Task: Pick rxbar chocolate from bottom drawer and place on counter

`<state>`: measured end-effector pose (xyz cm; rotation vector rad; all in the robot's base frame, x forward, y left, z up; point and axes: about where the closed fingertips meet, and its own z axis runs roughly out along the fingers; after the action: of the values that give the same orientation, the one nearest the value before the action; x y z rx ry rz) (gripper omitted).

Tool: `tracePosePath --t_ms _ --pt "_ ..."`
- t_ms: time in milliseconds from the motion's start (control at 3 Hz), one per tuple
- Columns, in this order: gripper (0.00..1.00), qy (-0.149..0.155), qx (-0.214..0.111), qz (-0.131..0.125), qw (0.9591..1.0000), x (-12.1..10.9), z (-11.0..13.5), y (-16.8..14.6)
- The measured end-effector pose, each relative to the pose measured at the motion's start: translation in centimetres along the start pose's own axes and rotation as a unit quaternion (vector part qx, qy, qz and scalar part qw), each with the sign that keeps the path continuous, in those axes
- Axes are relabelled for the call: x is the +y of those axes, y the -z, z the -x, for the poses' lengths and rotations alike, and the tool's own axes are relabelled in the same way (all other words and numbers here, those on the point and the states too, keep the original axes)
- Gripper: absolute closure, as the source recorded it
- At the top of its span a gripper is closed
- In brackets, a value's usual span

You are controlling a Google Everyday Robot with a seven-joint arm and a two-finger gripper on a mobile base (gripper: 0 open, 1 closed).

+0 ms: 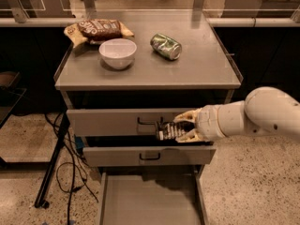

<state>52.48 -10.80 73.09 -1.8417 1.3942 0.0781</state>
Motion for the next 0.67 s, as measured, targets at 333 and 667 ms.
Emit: tracePosePath --t_ms 333,667 --pt "1.00 0.032 0.019 -0.024 0.9990 -4.4 1.2 4.2" --pt "1.00 0.060 0.030 -0.041 0.9969 -8.0 2.4 8.1"
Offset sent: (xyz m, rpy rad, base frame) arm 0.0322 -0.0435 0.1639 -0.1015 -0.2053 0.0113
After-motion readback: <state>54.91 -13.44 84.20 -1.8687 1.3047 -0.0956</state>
